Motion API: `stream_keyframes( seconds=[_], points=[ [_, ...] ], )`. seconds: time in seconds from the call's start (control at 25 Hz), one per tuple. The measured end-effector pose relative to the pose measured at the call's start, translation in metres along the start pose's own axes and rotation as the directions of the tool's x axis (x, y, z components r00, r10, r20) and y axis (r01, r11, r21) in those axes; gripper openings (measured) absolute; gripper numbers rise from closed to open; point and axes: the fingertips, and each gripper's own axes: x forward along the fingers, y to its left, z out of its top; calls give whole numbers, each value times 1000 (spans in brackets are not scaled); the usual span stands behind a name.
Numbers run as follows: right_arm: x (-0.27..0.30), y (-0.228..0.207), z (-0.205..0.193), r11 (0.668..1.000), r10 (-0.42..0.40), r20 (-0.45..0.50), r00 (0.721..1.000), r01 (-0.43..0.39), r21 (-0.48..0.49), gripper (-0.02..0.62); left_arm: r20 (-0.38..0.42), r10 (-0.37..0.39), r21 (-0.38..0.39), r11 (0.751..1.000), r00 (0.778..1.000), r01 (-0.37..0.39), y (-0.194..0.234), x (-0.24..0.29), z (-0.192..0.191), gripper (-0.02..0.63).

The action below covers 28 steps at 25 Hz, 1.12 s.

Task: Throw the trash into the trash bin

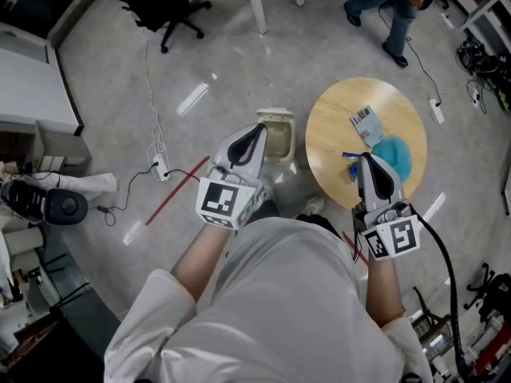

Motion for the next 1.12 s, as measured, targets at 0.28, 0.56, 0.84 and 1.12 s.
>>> stream_keyframes(
  seconds=[0.28,0.56,0.84,1.12],
  points=[
    [-8,-1,14,1000,-22,16,1000,22,-8,2,35,-29,25,999,999,29,-7,0,21,6],
    [-8,-4,15,1000,-29,20,999,30,-5,2,61,-13,-19,1000,998,14,0,3,26,6],
    [-9,-8,16,999,-36,21,999,36,-3,2,50,-25,-23,999,998,26,-2,6,22,6],
    [-11,-12,13,999,-51,14,999,51,2,2,39,-63,-23,998,997,64,-12,14,21,6]
  ],
)
